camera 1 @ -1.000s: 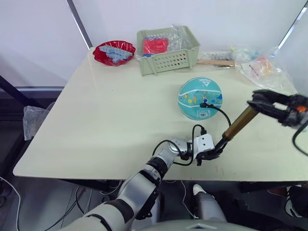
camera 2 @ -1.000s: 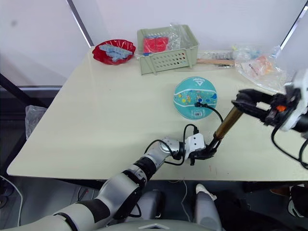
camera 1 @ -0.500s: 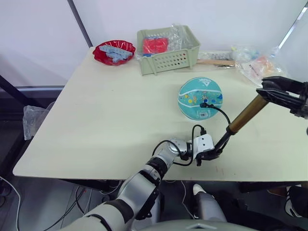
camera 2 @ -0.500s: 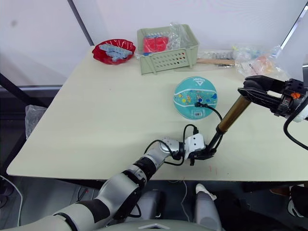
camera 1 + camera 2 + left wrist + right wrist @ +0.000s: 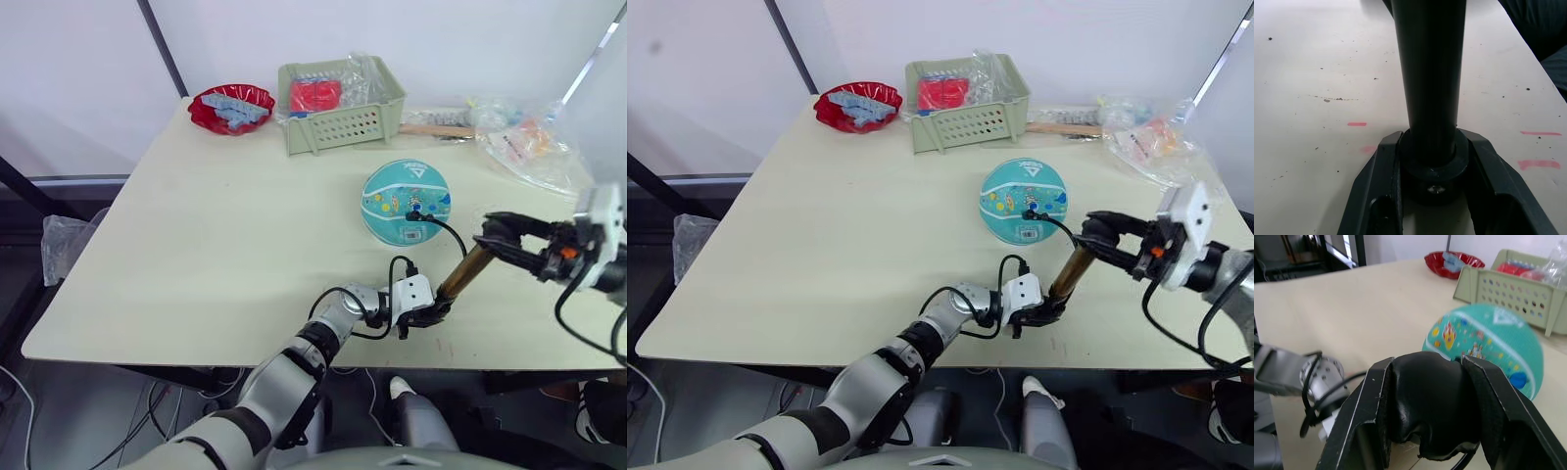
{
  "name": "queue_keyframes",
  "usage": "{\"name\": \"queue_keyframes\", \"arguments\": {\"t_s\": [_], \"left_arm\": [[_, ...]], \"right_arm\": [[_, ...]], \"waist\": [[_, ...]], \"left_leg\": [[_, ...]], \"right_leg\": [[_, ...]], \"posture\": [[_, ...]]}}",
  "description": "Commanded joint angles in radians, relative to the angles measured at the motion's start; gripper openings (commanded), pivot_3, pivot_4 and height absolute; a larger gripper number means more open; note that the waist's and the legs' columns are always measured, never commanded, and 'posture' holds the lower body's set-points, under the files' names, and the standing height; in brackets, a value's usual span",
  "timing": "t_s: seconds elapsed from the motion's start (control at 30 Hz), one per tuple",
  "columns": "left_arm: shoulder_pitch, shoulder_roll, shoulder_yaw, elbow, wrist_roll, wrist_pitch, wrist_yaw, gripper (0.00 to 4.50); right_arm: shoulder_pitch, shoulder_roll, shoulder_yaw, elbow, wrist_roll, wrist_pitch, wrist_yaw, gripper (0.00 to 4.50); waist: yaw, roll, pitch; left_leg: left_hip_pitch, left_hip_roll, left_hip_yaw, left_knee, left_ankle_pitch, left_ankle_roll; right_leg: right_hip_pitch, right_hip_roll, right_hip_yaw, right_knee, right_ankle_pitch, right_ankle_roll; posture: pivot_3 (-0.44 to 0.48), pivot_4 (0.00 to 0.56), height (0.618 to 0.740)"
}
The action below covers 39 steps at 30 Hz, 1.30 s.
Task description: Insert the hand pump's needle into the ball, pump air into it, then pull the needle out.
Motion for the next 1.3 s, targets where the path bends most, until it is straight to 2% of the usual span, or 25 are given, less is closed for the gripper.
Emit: {"name": "queue_keyframes", "arguments": {"t_s": [0.03, 0.2, 0.37, 0.7, 0.97, 1.3], "left_arm": [[0.048, 0.052, -0.035, 0.102, 0.065, 0.069, -0.001, 1.19], [0.047, 0.050, -0.035, 0.103, 0.067, 0.071, 0.000, 1.19], [0.045, 0.047, -0.035, 0.105, 0.067, 0.071, 0.002, 1.19], [0.046, 0.048, -0.034, 0.105, 0.066, 0.071, 0.000, 1.19], [0.047, 0.051, -0.035, 0.104, 0.066, 0.069, -0.006, 1.19], [0.044, 0.053, -0.036, 0.105, 0.068, 0.068, -0.007, 1.19]], "right_arm": [[0.065, 0.027, 0.061, 0.050, -0.113, -0.041, -0.014, 1.68], [0.087, 0.061, 0.097, 0.059, -0.160, -0.093, -0.020, 1.68], [0.072, 0.063, 0.071, 0.057, -0.147, -0.091, -0.024, 1.68], [-0.033, -0.016, -0.113, 0.006, 0.064, 0.049, -0.008, 1.68], [-0.120, -0.128, -0.260, -0.003, 0.226, 0.190, -0.007, 1.68], [-0.236, -0.224, -0.377, 0.034, 0.365, 0.311, -0.022, 1.68]], "waist": [[0.000, 0.000, -0.001], [0.000, 0.000, -0.002], [0.000, 0.000, -0.001], [0.001, 0.006, 0.003], [0.001, 0.009, 0.006], [0.001, 0.010, 0.007]], "left_leg": [[0.000, 0.000, 0.000, 0.000, 0.000, 0.000], [0.001, 0.000, 0.000, 0.000, 0.000, 0.000], [0.000, 0.000, 0.000, 0.000, 0.000, 0.000], [-0.001, -0.001, 0.000, 0.000, 0.000, 0.000], [-0.001, -0.001, 0.000, 0.000, 0.000, 0.000], [-0.002, -0.001, 0.001, 0.000, 0.000, 0.000]], "right_leg": [[0.000, 0.000, 0.000, 0.000, 0.000, 0.000], [0.000, 0.000, 0.000, 0.000, 0.000, -0.001], [0.000, 0.000, 0.000, 0.000, 0.000, 0.000], [0.000, 0.000, 0.000, 0.000, 0.000, 0.000], [-0.001, 0.000, 0.000, 0.000, 0.000, 0.000], [-0.002, -0.001, 0.000, 0.000, 0.000, 0.000]], "posture": [[0.000, 0.150, 0.737], [0.000, 0.150, 0.737], [0.000, 0.150, 0.737], [0.000, 0.150, 0.737], [0.000, 0.150, 0.737], [0.000, 0.150, 0.737]]}}
